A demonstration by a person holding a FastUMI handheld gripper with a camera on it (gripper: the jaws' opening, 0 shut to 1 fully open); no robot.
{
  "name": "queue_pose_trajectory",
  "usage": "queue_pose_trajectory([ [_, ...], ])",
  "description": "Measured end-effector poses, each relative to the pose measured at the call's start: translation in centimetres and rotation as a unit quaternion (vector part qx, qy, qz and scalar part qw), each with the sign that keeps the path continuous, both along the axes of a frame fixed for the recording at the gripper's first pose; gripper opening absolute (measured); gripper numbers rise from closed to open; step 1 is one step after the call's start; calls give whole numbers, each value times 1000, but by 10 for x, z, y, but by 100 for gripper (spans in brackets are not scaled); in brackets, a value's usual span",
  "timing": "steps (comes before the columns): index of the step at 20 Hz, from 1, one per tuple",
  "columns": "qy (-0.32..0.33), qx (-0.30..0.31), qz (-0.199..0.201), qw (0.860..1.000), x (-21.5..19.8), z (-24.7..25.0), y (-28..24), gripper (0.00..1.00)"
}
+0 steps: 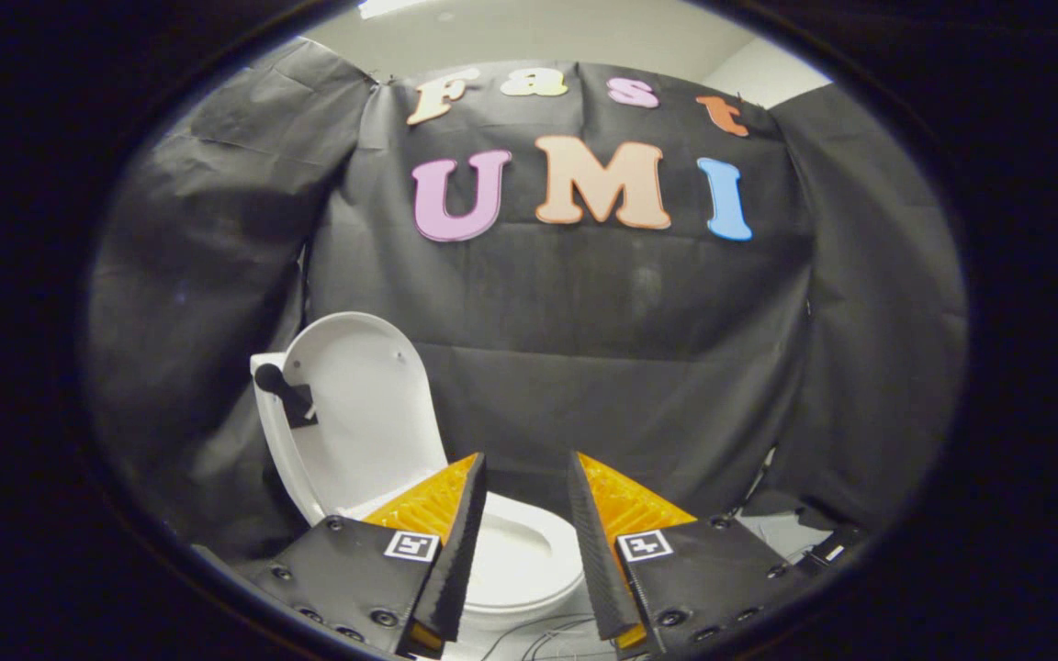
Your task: Open the toilet lid.
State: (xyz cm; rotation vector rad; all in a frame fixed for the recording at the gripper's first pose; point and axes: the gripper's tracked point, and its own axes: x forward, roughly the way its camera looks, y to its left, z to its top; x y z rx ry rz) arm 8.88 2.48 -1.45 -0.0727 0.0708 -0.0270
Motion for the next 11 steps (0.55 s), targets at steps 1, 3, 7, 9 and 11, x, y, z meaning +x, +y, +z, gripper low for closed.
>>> queue_pose_trajectory([
  [1, 9, 2, 1, 1000, -2, -4, -5, 56],
  [3, 19, 0, 1, 1000, -7, -9, -13, 56],
  [7, 26, -4, 0, 1000, -14, -8, -21, 56],
  [9, 41, -2, -10, 999, -19, -18, -30, 56],
  [11, 50, 11, 7, 999, -28, -23, -19, 56],
])
